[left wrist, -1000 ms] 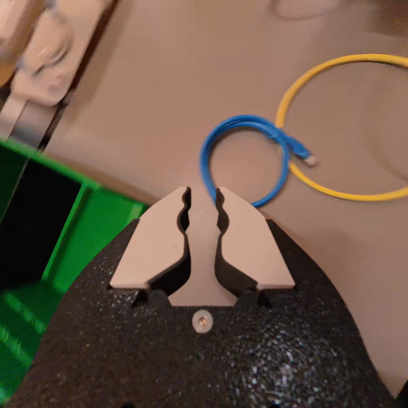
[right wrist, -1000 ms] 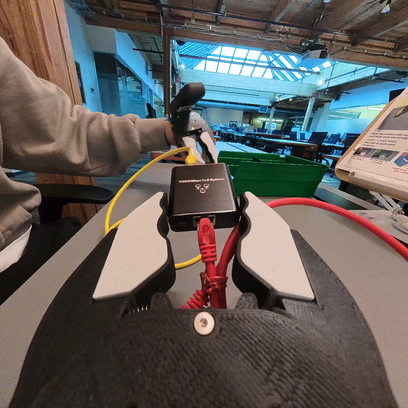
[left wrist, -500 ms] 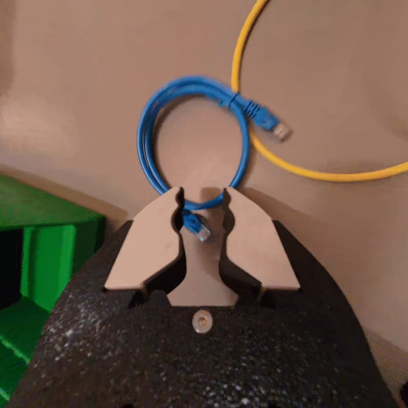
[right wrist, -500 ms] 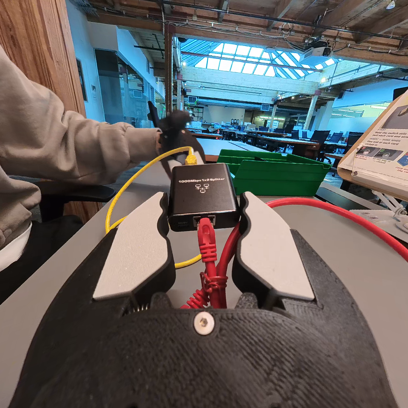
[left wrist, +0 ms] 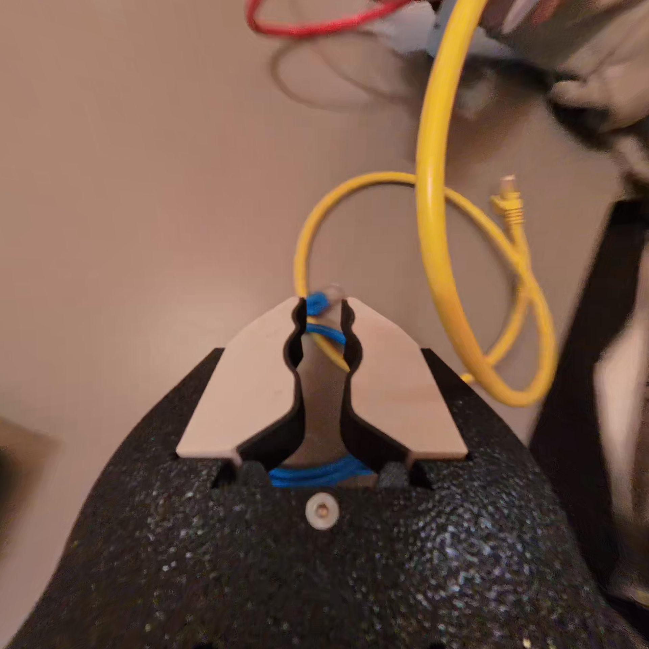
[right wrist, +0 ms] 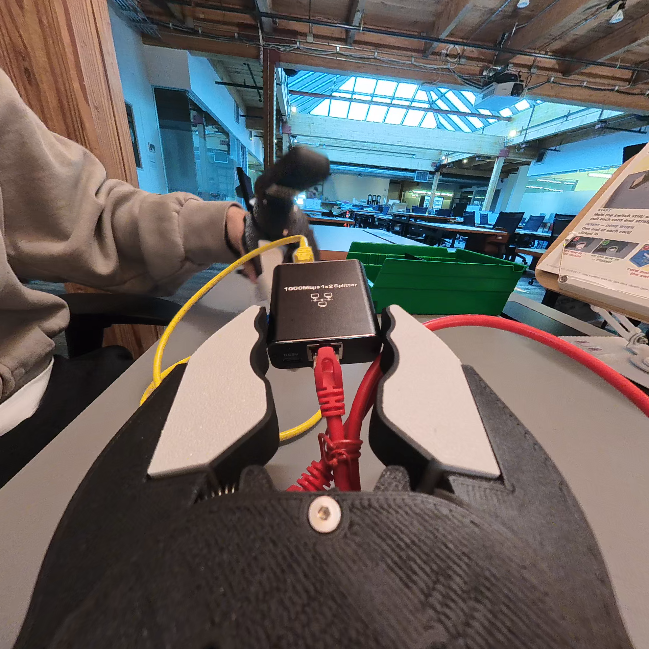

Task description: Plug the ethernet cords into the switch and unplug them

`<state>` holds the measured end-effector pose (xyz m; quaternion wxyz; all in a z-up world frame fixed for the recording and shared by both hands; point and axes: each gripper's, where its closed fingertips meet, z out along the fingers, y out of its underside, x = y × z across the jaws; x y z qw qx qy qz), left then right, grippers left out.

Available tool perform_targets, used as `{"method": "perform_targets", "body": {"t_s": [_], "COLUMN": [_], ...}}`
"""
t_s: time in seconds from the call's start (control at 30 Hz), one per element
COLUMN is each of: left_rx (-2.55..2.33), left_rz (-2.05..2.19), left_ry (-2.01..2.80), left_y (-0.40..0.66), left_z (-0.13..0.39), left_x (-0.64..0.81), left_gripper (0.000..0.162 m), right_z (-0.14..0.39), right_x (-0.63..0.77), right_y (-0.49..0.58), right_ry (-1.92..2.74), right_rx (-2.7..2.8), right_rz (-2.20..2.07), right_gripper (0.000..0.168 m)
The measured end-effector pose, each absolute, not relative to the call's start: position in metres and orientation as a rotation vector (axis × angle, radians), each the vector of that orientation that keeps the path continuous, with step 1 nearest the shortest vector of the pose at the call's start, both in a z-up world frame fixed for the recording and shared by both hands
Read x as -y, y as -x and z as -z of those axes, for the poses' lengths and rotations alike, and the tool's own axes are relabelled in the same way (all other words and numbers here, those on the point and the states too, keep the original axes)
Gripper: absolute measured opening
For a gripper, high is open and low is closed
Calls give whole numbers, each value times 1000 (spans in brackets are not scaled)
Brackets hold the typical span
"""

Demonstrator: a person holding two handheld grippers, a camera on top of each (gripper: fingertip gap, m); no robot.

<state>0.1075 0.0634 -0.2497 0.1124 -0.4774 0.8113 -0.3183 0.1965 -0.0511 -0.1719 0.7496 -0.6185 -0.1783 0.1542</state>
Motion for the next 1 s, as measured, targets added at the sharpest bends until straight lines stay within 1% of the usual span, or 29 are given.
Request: {"method": "perform_targets", "body": {"t_s": [0.03,0.1,0.2,0.23,0.27,0.37,0.47,0.53,0.67,0.7,0.8,0.93,1.0], "left_rx": [-2358,-2415,-2532,-2581,-2616,-2724,-2760,-2792,-2843,-2840,-2853,-2896,-2939], "left_rz": [862,724,574,561,552,570,636,667,718,677,545,503,472], "left_ry": [1275,987,679,587,512,446,433,434,427,402,337,306,263], "left_y": [-117,-125,-128,-126,-125,-120,-121,-118,-110,-111,-115,-118,-115], "left_z": [243,239,254,261,267,282,282,282,273,273,277,286,294], "left_x": [-74,-88,-98,-96,-94,-87,-84,-83,-81,-83,-89,-83,-81], "left_gripper": [18,17,15,17,14,6,8,2,7,13,15,26,24], "right_z": [172,173,173,173,173,173,173,173,173,173,174,174,173], "right_x": [51,51,51,51,51,51,51,51,52,51,51,51,51], "right_y": [-197,-196,-195,-195,-195,-195,-195,-195,-195,-195,-195,-195,-195], "right_ry": [1353,1357,1361,1360,1359,1357,1359,1360,1359,1361,1367,1364,1364], "right_rx": [390,394,398,399,399,399,401,402,404,404,406,404,403], "right_rz": [-339,-341,-342,-343,-344,-347,-350,-353,-355,-356,-357,-356,-356], "right_gripper": [63,63,63,63,63,63,63,63,63,63,63,63,63]}}
